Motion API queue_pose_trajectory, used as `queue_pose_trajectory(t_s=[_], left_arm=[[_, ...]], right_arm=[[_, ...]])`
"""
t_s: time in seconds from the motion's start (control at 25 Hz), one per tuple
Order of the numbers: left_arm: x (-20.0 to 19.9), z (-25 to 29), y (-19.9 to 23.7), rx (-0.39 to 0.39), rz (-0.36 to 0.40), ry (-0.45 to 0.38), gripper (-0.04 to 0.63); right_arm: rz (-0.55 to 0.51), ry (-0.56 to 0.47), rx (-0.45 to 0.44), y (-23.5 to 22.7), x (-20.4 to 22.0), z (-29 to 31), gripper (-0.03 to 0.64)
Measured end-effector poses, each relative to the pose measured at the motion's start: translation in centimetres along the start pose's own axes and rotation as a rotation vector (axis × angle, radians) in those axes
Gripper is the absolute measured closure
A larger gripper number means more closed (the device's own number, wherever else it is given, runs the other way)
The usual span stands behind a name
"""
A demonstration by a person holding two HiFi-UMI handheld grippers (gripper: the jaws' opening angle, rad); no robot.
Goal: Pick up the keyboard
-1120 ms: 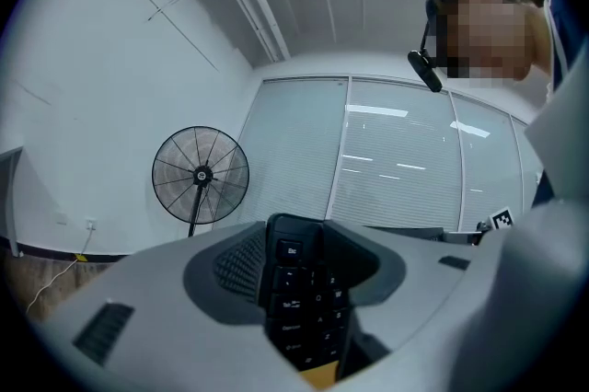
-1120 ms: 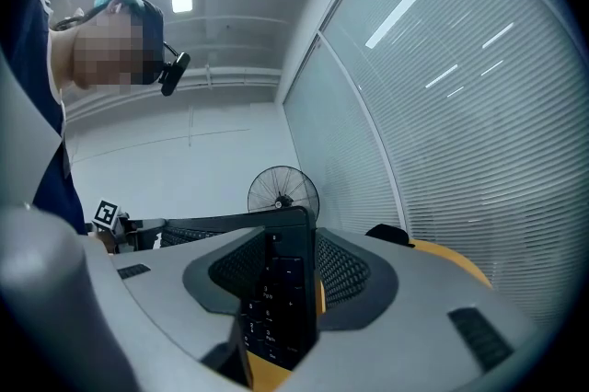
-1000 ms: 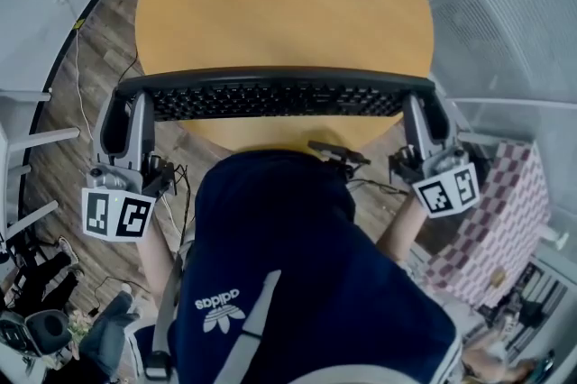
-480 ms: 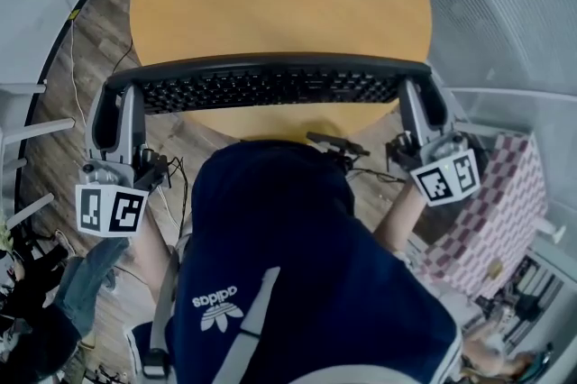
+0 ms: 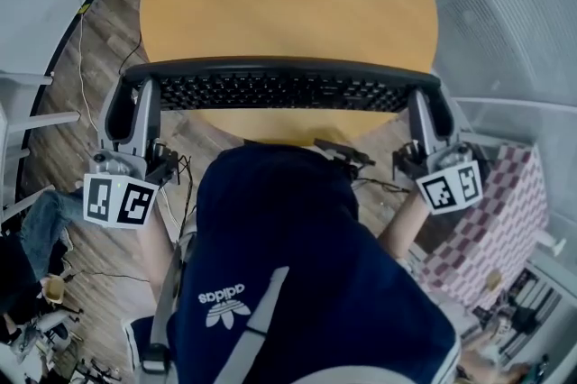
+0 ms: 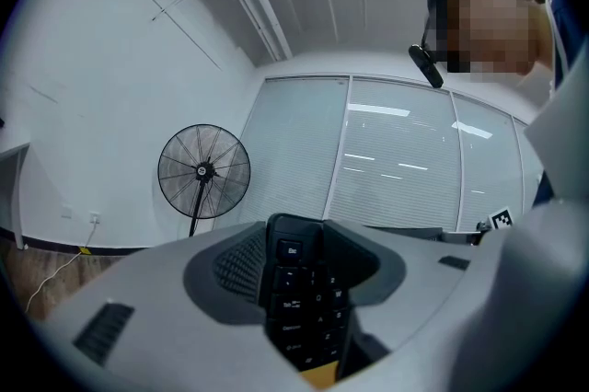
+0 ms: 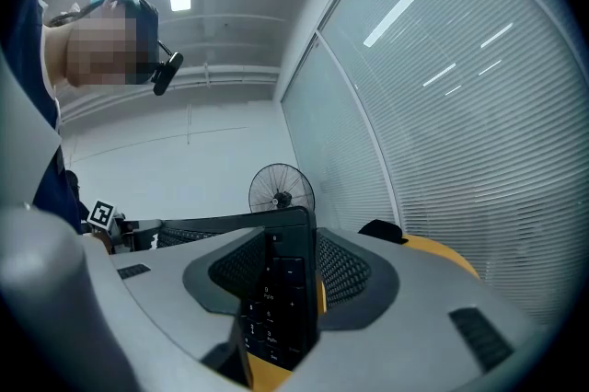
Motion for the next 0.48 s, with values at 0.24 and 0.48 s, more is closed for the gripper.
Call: queue_pose_trajectory(t_s=[0.24, 0.48], left_arm=[[-0.4, 0.8, -0.3, 0.01, -0.001, 0.017, 0.414], [-0.6, 1.2, 0.1, 0.014, -0.008, 0.032, 0.416]], right_arm=[[0.012, -0.001, 0.011, -0.6, -0.2, -0.1, 0.454], [0.026, 0.011, 0.023, -0.5, -0.3, 0.2, 0.454]])
Point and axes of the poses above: the fingertips, and each gripper's own axes: z forward along the fingers, y to its left, x out of its underside, the point moved 2 cm from there along -z, backward along the fingers, and after that the axes turned 8 degrees about y, right-handed, at the moved point
